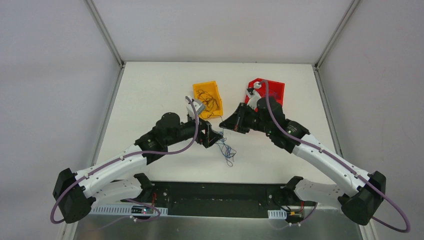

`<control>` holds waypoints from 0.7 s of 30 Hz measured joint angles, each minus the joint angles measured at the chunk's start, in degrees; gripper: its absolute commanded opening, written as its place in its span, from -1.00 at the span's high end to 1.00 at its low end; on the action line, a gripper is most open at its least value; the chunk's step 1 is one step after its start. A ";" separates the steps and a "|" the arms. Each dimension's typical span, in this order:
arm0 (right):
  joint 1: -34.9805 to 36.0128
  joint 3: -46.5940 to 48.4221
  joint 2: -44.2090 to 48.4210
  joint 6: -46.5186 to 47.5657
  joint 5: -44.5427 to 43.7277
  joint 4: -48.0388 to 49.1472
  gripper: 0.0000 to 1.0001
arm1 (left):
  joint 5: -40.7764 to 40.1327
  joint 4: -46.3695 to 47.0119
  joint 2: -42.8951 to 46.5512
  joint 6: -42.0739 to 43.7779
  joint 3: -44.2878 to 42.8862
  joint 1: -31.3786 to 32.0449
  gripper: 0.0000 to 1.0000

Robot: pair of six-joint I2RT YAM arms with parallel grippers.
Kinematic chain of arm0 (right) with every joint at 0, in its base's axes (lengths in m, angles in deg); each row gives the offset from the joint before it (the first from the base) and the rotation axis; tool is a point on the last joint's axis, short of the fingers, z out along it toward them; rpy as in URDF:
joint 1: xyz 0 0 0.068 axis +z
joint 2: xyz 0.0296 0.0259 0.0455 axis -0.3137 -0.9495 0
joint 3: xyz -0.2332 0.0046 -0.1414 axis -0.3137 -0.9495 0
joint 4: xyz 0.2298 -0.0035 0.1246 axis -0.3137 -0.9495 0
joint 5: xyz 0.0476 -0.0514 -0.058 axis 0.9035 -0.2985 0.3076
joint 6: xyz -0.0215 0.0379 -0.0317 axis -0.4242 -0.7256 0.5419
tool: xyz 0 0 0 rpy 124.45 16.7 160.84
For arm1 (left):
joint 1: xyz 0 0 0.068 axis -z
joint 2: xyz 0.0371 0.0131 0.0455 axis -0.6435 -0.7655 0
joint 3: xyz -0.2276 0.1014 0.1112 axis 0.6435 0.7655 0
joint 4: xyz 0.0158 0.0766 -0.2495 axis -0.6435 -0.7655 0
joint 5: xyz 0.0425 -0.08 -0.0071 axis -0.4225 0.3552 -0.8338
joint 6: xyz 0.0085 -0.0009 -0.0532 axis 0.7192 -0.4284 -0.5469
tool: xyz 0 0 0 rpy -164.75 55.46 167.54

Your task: Untangle the cables

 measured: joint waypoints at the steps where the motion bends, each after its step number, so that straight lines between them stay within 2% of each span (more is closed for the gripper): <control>1: 0.00 0.42 -0.39 0.17 0.24 0.04 1.00 | 0.46 0.00 -0.74 0.04 -0.52 0.02 -0.58; 5: 0.00 1.25 -1.31 0.57 0.98 0.44 1.00 | 2.62 0.52 -2.95 0.04 -2.34 0.02 -0.46; 7: 0.00 1.38 -1.60 0.57 1.29 0.79 1.00 | 3.23 1.16 -3.74 0.00 -2.73 0.00 -0.29; 8: 0.00 1.46 -1.79 0.55 1.42 0.98 1.00 | 3.41 1.66 -4.11 -0.02 -2.75 0.02 -0.07; 11: 0.00 1.46 -2.36 0.46 2.19 1.75 1.00 | 3.54 2.73 -4.57 -0.76 -2.75 0.00 0.98; 12: -0.02 1.46 -2.54 0.37 2.21 2.10 0.96 | 3.82 3.30 -4.61 -1.07 -2.75 0.02 1.00; 13: -0.09 1.46 -2.69 0.24 2.32 2.58 0.82 | 4.13 3.89 -4.61 -1.51 -2.75 0.04 1.00; 15: -0.24 1.44 -2.51 0.13 2.14 2.78 0.37 | 3.82 4.15 -4.61 -1.46 -2.69 0.28 1.00; 16: -0.24 1.42 -2.49 0.04 2.19 3.15 0.06 | 3.43 4.22 -4.59 -1.55 -2.64 0.26 1.00; 17: -0.22 1.38 -2.34 0.20 2.27 3.61 -0.11 | 3.19 4.26 -4.52 -1.62 -2.54 0.28 1.00; 21: -0.02 -1.29 0.55 1.64 0.63 3.82 -0.50 | -0.11 3.98 -1.84 -2.54 -0.83 0.28 1.00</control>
